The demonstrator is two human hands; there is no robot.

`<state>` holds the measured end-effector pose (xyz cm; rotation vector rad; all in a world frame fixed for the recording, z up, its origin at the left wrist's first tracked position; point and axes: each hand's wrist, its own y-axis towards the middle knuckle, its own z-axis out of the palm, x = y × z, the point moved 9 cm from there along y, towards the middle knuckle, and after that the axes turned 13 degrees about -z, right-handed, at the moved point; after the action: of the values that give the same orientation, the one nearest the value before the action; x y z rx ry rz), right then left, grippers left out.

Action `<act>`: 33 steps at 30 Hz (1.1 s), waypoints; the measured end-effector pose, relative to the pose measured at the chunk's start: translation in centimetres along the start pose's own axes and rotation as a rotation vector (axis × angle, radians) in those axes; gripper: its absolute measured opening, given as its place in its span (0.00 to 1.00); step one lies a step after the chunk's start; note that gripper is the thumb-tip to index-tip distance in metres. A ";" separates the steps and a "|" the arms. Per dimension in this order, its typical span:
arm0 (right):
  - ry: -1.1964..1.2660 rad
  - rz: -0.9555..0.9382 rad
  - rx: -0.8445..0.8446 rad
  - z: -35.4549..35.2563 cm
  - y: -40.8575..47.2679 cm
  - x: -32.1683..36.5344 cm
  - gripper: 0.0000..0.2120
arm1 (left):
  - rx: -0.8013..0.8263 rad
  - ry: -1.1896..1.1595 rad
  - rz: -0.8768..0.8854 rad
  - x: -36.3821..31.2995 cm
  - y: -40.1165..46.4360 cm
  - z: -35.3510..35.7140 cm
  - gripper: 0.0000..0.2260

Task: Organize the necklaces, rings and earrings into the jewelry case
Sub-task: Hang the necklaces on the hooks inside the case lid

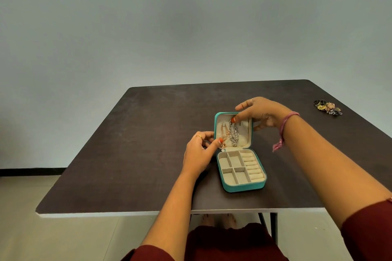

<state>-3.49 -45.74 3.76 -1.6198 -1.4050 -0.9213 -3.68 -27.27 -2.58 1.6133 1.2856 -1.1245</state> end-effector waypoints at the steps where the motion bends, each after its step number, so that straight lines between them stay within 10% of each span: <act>1: 0.028 0.016 0.006 0.1 0.0 -0.1 0.16 | 0.001 -0.001 -0.001 0.0 0.0 0.0 0.06; 33: 0.409 -0.097 -0.148 1.1 0.6 -2.0 0.19 | -0.048 0.123 -0.139 1.7 0.6 0.4 0.19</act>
<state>-3.08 -45.61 1.46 -1.3746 -1.1576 -1.3536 -2.96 -27.22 -4.23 1.5987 1.5139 -1.0824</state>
